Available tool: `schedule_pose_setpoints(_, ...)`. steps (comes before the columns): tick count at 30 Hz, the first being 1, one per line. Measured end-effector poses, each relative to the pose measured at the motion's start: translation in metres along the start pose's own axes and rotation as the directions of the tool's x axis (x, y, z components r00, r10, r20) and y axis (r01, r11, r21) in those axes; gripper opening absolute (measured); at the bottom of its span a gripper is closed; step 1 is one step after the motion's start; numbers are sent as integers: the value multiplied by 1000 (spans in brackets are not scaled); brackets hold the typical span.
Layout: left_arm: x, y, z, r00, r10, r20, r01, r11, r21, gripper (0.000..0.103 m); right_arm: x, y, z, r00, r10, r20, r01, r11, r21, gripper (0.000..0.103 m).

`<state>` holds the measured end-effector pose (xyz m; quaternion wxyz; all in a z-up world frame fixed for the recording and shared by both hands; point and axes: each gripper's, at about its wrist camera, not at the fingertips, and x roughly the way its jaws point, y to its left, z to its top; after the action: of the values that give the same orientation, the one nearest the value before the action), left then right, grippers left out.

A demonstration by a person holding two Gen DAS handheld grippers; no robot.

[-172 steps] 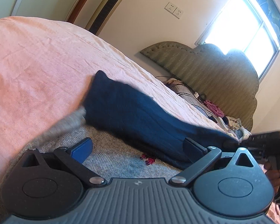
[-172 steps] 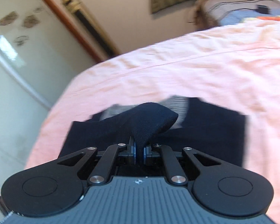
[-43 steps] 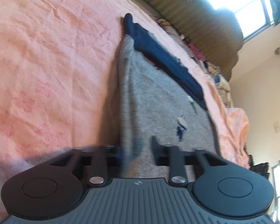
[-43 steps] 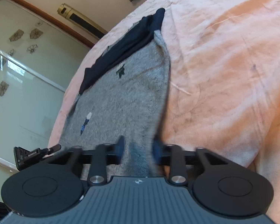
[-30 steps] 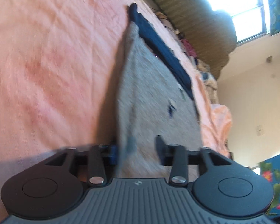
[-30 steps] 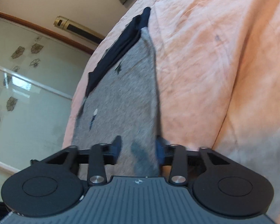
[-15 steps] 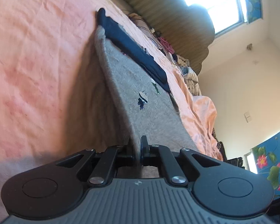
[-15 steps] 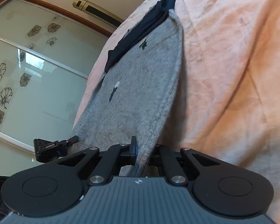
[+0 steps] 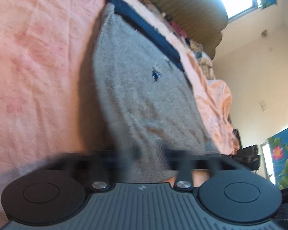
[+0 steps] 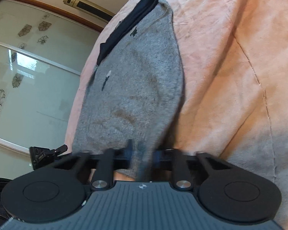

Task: Fold small clothes
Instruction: 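Fold the grasped side edge inward over the sweater body with both tools, release, then lift both tools away from the folded side of the sweater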

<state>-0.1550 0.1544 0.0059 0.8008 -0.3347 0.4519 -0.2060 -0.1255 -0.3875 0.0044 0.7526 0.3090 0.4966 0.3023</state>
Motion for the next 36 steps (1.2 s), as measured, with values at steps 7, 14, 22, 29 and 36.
schedule_pose_setpoints(7, -21, 15, -2, 992, 127, -7, -126, 988, 93, 5, -10, -11, -7, 995, -97, -21, 97, 995, -23, 5)
schedule_pose_setpoints(14, -48, -16, 47, 992, 118, 41, -125, 965, 232, 31, -32, 1, 21, 982, -106, 154, 112, 993, -29, 59)
schedule_pose_setpoints(22, 75, -82, 137, 893, 222, 390, -323, 922, 215, 102, 89, 61, 146, 902, -203, 380, 284, 944, -169, 88)
schedule_pose_setpoints(29, 159, -59, 143, 782, 484, 392, -613, 712, 343, 103, 173, 50, 181, 820, -370, 436, 517, 806, -288, 92)
schedule_pose_setpoints(36, 141, -49, 145, 776, 495, 392, -626, 681, 380, 103, 170, 46, 174, 794, -395, 463, 571, 746, -343, 94)
